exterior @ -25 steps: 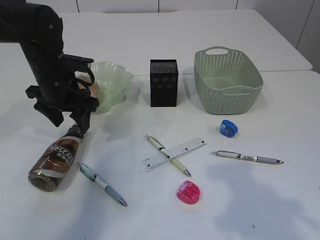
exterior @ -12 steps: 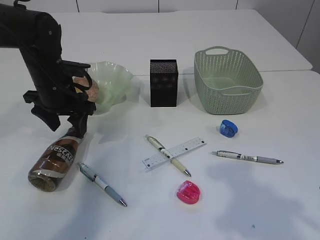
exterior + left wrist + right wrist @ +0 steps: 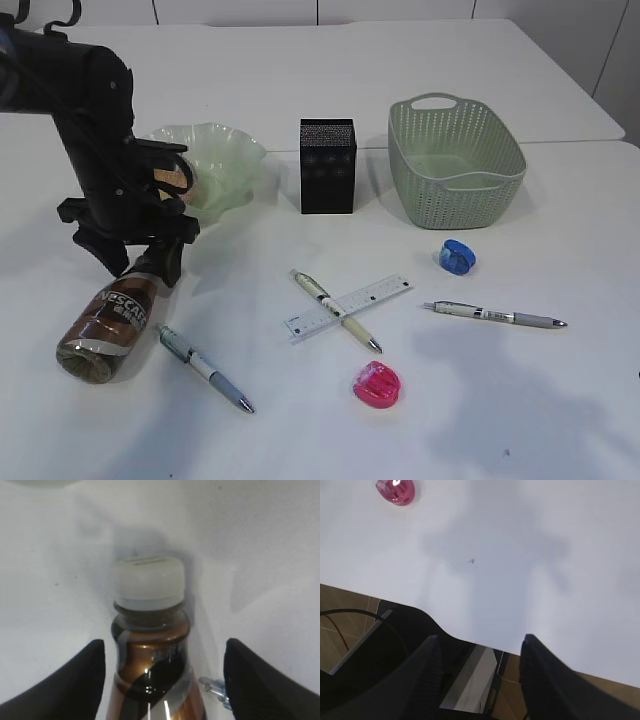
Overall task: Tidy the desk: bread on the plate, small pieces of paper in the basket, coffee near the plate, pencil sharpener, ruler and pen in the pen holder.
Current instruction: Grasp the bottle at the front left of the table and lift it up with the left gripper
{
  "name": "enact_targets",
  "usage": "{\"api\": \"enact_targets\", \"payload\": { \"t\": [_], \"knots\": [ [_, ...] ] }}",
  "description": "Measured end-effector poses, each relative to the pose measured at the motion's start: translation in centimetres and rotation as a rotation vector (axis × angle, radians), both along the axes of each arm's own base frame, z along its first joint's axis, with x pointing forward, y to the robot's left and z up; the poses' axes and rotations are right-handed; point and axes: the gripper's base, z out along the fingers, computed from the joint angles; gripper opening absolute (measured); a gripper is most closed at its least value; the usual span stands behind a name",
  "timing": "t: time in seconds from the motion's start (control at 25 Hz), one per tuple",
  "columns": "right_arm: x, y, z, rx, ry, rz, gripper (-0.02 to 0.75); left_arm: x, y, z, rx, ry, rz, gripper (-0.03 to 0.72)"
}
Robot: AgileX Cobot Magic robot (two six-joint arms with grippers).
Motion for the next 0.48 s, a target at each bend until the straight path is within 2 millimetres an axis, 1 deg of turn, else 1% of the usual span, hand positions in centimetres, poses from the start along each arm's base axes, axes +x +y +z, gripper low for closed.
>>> {"api": "enact_targets", "payload": {
  "t": [0.48],
  "knots": [
    [0.02, 0.0, 0.0, 0.0, -0.002, 0.0, 0.407, 0.39, -0.13, -0.8, -0.007, -0.02, 0.003, 0.525]
  ]
}}
